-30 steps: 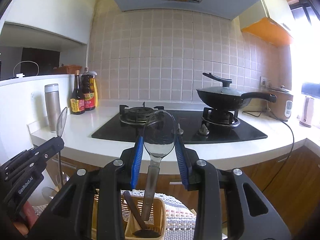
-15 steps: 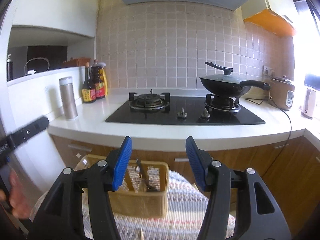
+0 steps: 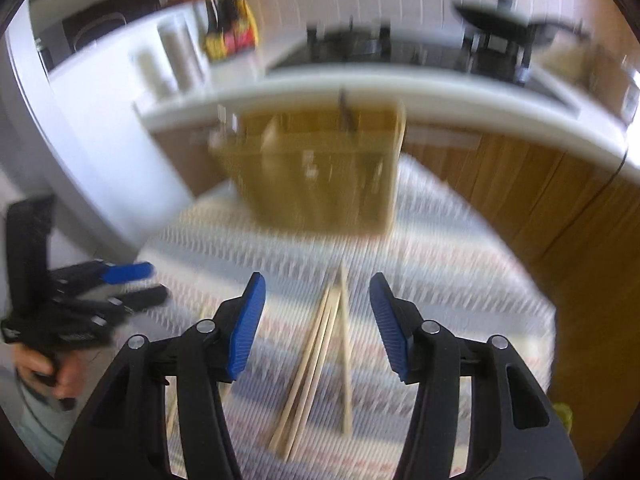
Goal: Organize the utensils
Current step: 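Move both open tools back over the remaining utensils on the table, then grasp the last clear spoon with the left tool while the right tool grasps a wooden chopstick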
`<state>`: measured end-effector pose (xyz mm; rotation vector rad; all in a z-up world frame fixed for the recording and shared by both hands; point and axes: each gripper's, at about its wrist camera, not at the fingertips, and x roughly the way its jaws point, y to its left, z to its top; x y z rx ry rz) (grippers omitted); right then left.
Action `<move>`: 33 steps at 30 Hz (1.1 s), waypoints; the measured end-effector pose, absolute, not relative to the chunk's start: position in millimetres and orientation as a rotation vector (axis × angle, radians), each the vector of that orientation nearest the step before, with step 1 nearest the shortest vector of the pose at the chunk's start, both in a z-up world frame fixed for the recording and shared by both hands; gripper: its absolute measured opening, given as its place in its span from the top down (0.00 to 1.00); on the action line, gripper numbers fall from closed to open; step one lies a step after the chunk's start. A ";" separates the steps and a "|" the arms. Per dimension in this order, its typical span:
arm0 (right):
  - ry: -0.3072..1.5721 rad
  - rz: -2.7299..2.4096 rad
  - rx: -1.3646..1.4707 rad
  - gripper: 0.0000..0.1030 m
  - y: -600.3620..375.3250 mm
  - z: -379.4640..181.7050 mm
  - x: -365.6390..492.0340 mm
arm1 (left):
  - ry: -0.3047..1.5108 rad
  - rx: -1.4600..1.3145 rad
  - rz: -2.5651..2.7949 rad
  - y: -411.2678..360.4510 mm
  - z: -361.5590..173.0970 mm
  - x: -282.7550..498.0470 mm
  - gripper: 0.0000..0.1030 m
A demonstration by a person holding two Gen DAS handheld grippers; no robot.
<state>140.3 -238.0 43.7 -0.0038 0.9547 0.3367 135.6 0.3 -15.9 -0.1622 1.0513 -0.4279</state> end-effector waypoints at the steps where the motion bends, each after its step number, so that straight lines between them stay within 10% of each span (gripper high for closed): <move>1: 0.985 0.334 -0.006 0.56 -237.5 33.7 139.5 | 1.090 -0.168 -0.438 -3.4 -28.5 134.3 0.46; 33: 1.258 0.257 -0.069 0.79 -237.9 -67.0 139.1 | 1.151 0.056 -0.375 -80.9 -81.3 142.9 0.49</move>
